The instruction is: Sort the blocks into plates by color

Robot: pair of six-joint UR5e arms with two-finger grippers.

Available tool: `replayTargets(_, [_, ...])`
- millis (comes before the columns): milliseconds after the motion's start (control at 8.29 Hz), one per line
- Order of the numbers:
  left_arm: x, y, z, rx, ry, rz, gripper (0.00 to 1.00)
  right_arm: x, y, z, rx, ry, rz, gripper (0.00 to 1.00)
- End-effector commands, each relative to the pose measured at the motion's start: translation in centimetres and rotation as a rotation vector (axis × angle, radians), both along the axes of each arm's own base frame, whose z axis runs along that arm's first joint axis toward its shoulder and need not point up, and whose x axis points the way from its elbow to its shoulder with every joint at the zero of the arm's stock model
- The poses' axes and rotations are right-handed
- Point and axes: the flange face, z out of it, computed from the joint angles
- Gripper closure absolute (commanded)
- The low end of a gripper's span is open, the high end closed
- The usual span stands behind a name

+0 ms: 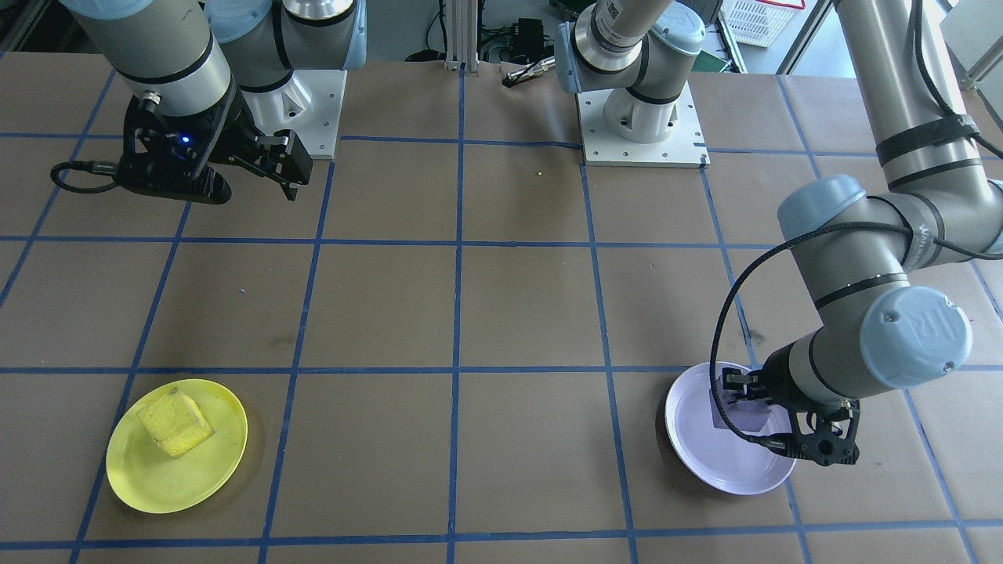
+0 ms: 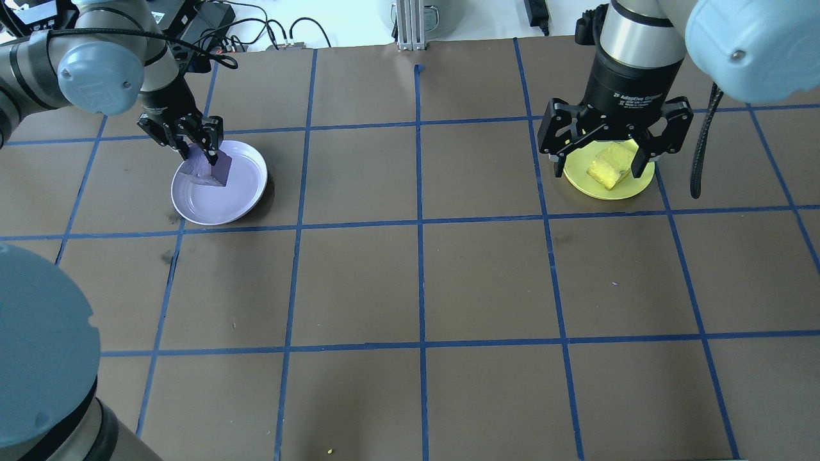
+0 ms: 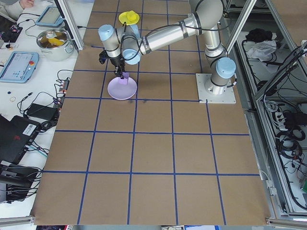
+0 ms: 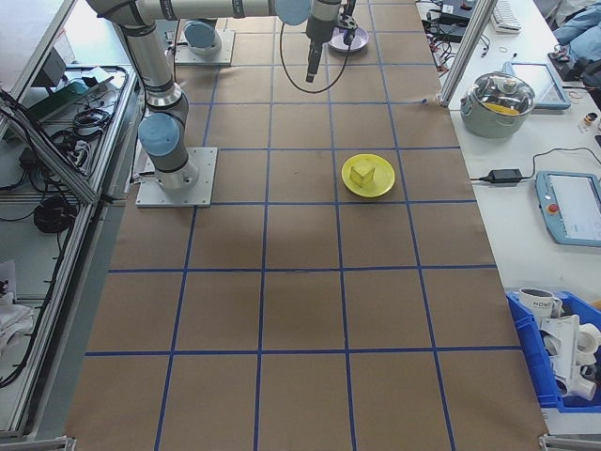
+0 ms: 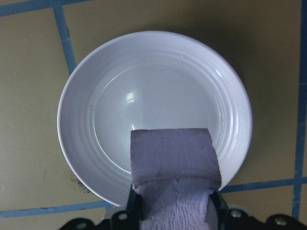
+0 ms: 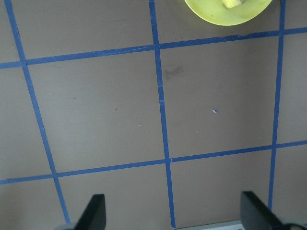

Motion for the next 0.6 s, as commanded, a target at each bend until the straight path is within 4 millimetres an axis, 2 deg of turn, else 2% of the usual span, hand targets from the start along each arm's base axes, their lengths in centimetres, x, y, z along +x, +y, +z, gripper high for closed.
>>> replayTargets(0, [0.2,-0.4,-1.4,0.015,-0.005,0.006,0.00,0.0,0.0,0.0,-0.001,0.000,0.001,0.00])
replayTargets(121, [0.2,-0.3,-1.0,0.011,-0.007,0.011,0.00,0.0,0.0,0.0,-0.001,0.000,0.001,0.00])
replayTargets(241, [0.0,0.0,0.6,-0.008,-0.007,0.016,0.00,0.0,0.0,0.0,-0.002,0.000,0.000,0.00])
replayTargets(483, [-0.6,2.1,5.7,-0.033,-0.012,0.024,0.00,0.0,0.0,0.0,-0.004,0.000,0.000,0.00])
